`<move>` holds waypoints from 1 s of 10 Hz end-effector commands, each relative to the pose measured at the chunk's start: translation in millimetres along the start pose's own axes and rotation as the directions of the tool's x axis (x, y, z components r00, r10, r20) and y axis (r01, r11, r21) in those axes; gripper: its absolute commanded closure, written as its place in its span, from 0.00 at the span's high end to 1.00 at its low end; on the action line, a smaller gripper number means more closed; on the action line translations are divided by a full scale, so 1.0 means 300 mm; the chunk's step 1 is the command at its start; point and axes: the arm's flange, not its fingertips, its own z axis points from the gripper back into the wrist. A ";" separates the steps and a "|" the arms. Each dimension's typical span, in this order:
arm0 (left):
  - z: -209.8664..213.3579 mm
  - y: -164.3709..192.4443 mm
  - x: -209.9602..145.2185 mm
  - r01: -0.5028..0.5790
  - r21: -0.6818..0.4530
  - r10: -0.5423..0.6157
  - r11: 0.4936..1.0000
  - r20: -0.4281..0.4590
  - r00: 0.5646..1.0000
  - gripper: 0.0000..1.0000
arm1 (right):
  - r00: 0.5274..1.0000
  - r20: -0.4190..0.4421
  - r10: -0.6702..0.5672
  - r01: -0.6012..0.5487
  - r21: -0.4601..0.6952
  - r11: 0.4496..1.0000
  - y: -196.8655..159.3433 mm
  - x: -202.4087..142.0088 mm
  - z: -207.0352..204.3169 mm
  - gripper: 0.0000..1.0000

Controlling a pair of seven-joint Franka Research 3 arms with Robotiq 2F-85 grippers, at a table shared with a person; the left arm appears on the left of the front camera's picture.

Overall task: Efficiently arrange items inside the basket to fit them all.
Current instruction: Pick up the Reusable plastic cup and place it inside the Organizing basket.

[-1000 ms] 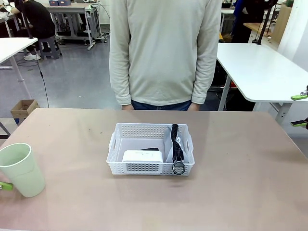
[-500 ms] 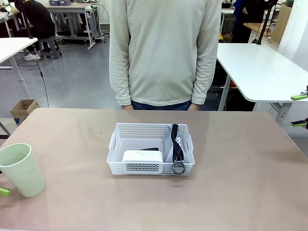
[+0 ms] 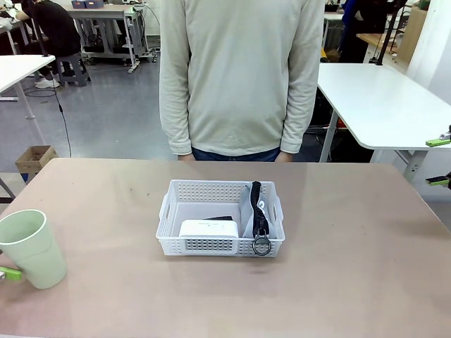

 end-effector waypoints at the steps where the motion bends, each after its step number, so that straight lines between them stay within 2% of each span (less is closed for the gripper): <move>1: -0.506 -0.602 0.076 0.045 0.011 -0.045 0.999 0.030 0.999 1.00 | 1.000 0.002 0.001 -0.001 0.001 1.000 0.011 -0.014 -0.002 1.00; 7: -0.522 -0.624 0.108 0.010 -0.005 -0.010 1.000 0.109 0.994 1.00 | 1.000 0.002 0.001 -0.001 0.001 1.000 0.011 -0.014 -0.002 1.00; 10: -0.524 -0.624 0.107 0.013 -0.009 -0.012 1.000 0.121 0.993 1.00 | 1.000 0.002 0.001 -0.001 0.001 1.000 0.011 -0.014 -0.002 1.00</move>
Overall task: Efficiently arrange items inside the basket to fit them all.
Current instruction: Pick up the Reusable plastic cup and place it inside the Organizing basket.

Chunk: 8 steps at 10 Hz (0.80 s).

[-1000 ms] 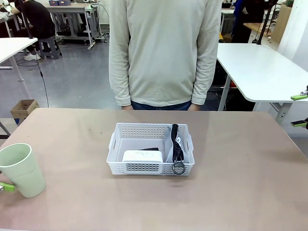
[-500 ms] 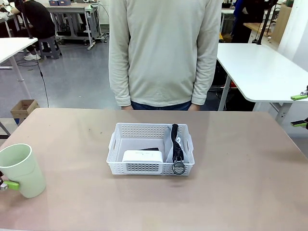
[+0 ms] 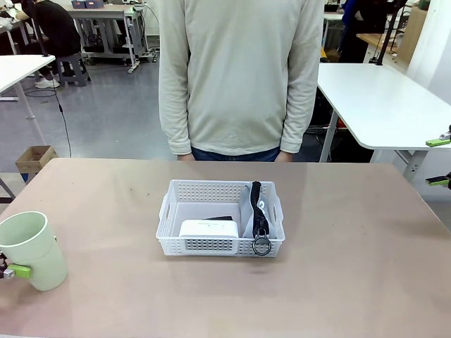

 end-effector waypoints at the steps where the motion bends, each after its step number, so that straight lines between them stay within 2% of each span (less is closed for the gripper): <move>1: -0.489 -0.609 0.028 0.048 0.028 -0.049 0.998 0.017 0.999 0.41 | 1.000 0.002 0.001 -0.001 0.001 1.000 0.011 -0.014 -0.002 1.00; 2: -0.491 -0.611 0.025 0.079 0.041 -0.080 0.996 0.019 0.997 0.40 | 1.000 0.002 0.001 -0.001 0.001 1.000 0.011 -0.014 -0.002 1.00; 3: -0.491 -0.615 0.023 0.079 0.038 -0.080 0.996 0.021 0.997 0.00 | 1.000 0.002 0.001 -0.001 0.001 1.000 0.011 -0.014 -0.002 1.00; 5: -0.488 -0.616 0.023 0.091 0.046 -0.092 0.995 0.016 0.996 0.00 | 1.000 0.002 0.001 -0.001 0.001 1.000 0.011 -0.014 -0.002 1.00; 6: -0.482 -0.615 0.030 0.100 0.052 -0.101 0.994 0.018 0.995 0.28 | 1.000 0.002 0.001 -0.001 0.001 1.000 0.011 -0.014 -0.002 1.00; 7: -0.465 -0.614 0.054 0.103 0.058 -0.104 0.993 0.018 0.994 0.28 | 1.000 0.002 0.001 -0.001 0.001 1.000 0.011 -0.014 -0.002 1.00; 8: -0.430 -0.608 0.105 0.114 0.072 -0.115 0.991 0.010 0.993 0.00 | 1.000 0.002 0.001 -0.001 0.001 1.000 0.011 -0.014 -0.002 1.00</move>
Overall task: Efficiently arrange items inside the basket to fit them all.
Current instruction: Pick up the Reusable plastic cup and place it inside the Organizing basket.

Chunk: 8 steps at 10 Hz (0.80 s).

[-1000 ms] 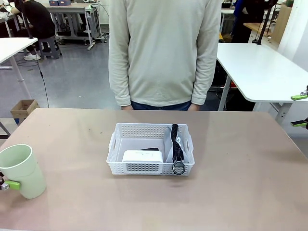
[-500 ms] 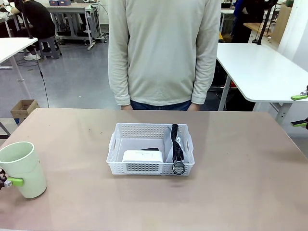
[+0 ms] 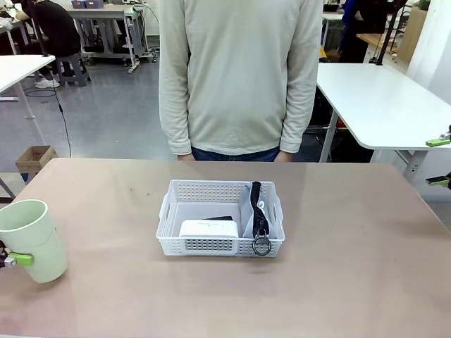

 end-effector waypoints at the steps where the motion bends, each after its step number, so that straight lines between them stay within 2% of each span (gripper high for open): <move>1: -0.378 -0.606 0.150 0.071 0.087 -0.065 0.994 -0.075 0.995 0.28 | 1.000 0.002 0.001 -0.001 0.001 1.000 0.011 -0.014 -0.002 1.00; 2: -0.316 -0.589 0.264 0.106 0.134 -0.090 0.985 -0.121 0.989 0.00 | 1.000 0.002 0.001 -0.001 0.001 1.000 0.011 -0.014 -0.002 1.00; 4: -0.279 -0.512 0.486 0.134 0.216 -0.080 0.967 -0.243 0.967 0.00 | 1.000 0.002 0.001 -0.001 0.001 1.000 0.011 -0.014 -0.002 1.00; 5: -0.300 -0.474 0.566 0.091 0.214 -0.024 0.973 -0.296 0.955 0.28 | 1.000 0.002 0.001 -0.001 0.001 1.000 0.011 -0.014 -0.002 1.00; 6: -0.332 -0.429 0.628 0.008 0.184 0.056 0.983 -0.341 0.938 0.27 | 1.000 0.002 0.001 -0.001 0.001 1.000 0.011 -0.014 -0.002 1.00; 7: -0.374 -0.377 0.666 -0.026 0.234 0.116 0.972 -0.379 0.918 0.00 | 1.000 0.002 0.001 -0.001 0.001 1.000 0.011 -0.014 -0.002 1.00; 8: -0.409 -0.351 0.666 -0.096 0.231 0.192 0.968 -0.438 0.878 0.27 | 1.000 0.002 0.001 -0.001 0.001 1.000 0.011 -0.014 -0.002 1.00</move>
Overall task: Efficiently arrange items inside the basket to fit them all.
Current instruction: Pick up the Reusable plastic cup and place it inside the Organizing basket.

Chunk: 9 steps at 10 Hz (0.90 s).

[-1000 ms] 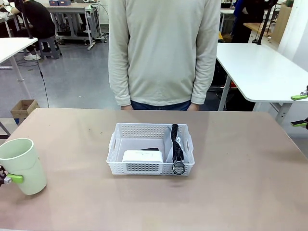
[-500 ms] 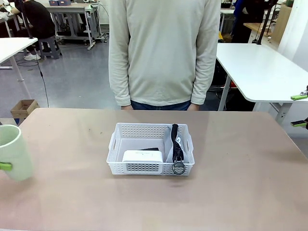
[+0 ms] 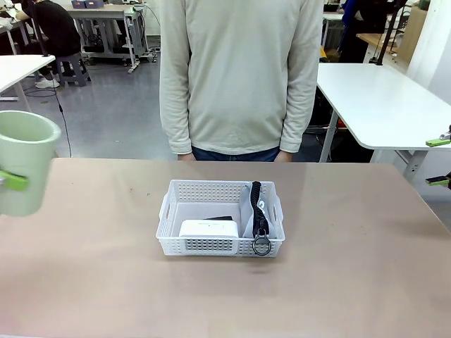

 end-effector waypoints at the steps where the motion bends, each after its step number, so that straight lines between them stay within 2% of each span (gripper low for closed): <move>1: -0.341 -0.274 -0.052 -0.113 -0.014 0.111 0.993 -0.112 0.988 0.00 | 1.000 0.003 0.000 0.000 0.001 1.000 0.010 -0.013 -0.001 1.00; 2: -0.375 -0.253 -0.045 -0.170 0.007 0.169 0.985 -0.144 0.975 0.27 | 1.000 0.003 0.000 0.000 0.001 1.000 0.010 -0.013 -0.001 1.00; 3: -0.404 -0.225 -0.050 -0.200 0.084 0.211 0.976 -0.147 0.966 0.00 | 1.000 0.003 0.000 0.000 0.001 1.000 0.010 -0.013 -0.001 1.00; 4: -0.391 -0.228 -0.063 -0.218 0.035 0.221 0.975 -0.126 0.967 0.00 | 1.000 0.003 0.000 0.000 0.001 1.000 0.010 -0.013 -0.001 1.00; 5: -0.248 -0.033 0.159 -0.170 0.015 0.170 0.985 -0.183 0.968 0.00 | 1.000 0.003 0.000 0.000 0.001 1.000 0.010 -0.013 -0.001 1.00; 9: -0.248 -0.033 0.159 -0.170 0.015 0.170 0.985 -0.183 0.968 0.00 | 1.000 0.003 0.000 0.000 0.001 1.000 0.010 -0.013 -0.001 1.00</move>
